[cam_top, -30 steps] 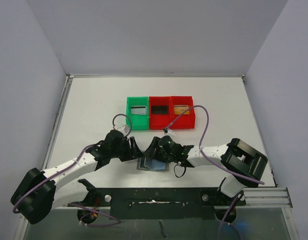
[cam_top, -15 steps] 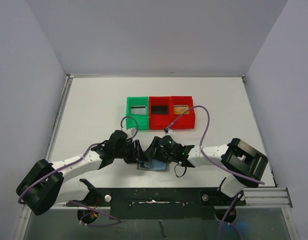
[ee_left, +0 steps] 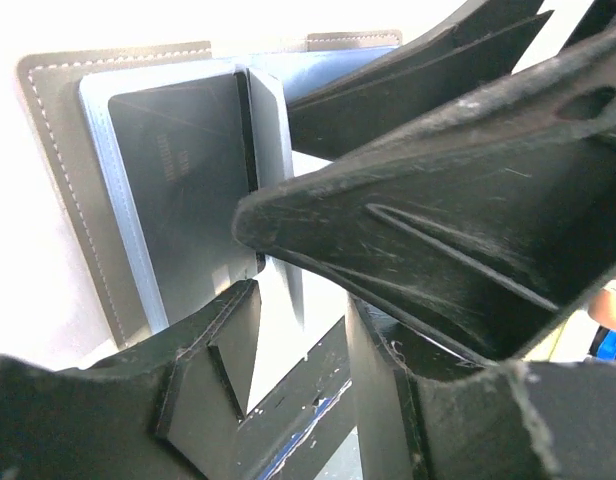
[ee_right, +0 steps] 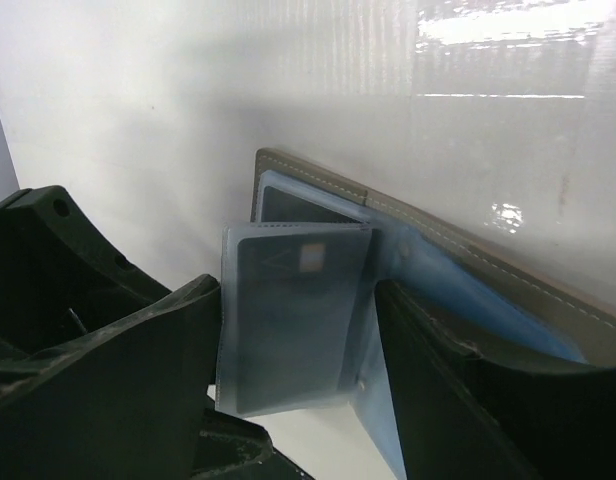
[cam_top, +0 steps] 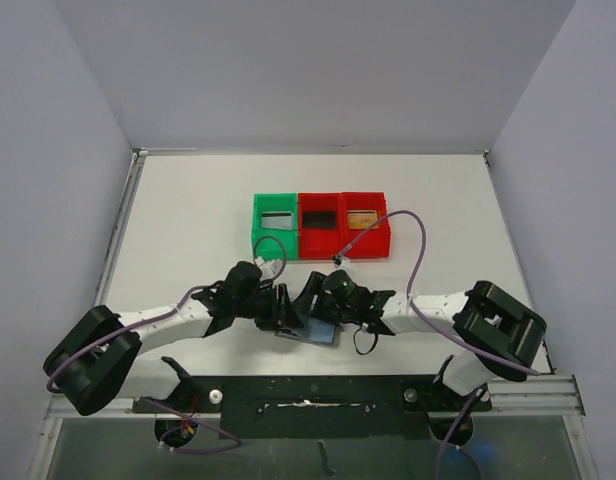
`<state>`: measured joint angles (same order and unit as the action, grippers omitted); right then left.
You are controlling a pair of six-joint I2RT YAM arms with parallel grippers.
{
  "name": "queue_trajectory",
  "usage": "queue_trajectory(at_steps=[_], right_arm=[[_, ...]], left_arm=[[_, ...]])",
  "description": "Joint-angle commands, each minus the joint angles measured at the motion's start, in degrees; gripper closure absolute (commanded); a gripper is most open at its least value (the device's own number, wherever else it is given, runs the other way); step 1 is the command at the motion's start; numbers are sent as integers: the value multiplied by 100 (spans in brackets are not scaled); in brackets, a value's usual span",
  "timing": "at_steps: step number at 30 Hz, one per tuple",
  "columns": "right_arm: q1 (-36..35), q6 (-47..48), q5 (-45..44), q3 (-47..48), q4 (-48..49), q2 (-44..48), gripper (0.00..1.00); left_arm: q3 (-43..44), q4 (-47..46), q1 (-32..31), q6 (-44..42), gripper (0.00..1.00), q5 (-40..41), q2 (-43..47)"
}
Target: Take the credit cards out of the card holder
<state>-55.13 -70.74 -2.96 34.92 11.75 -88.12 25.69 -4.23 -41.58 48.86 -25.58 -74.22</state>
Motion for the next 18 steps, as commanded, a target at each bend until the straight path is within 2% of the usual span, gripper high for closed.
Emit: queue_trajectory(at_steps=[1,5,11,15,18], right_arm=[[-34,112,-219,-11,-354,607,35],[-5,38,-633,-23,-835,1071,29],[24,-281,-1328,-91,-1818,1751,28],[59,-413,-1538,-277,-2143,2254,31],[107,-405,-1436,-431,-2027,2526,36]], left_arm=[[354,-810,-38,-104,60,-104,-92],[466,-1062,-79,-104,59,-333,-345],[884,-1131,-354,-219,58,-486,-805],[1044,-985,-573,-290,57,-381,-777],[1007,-516,-572,-401,57,120,-482]])
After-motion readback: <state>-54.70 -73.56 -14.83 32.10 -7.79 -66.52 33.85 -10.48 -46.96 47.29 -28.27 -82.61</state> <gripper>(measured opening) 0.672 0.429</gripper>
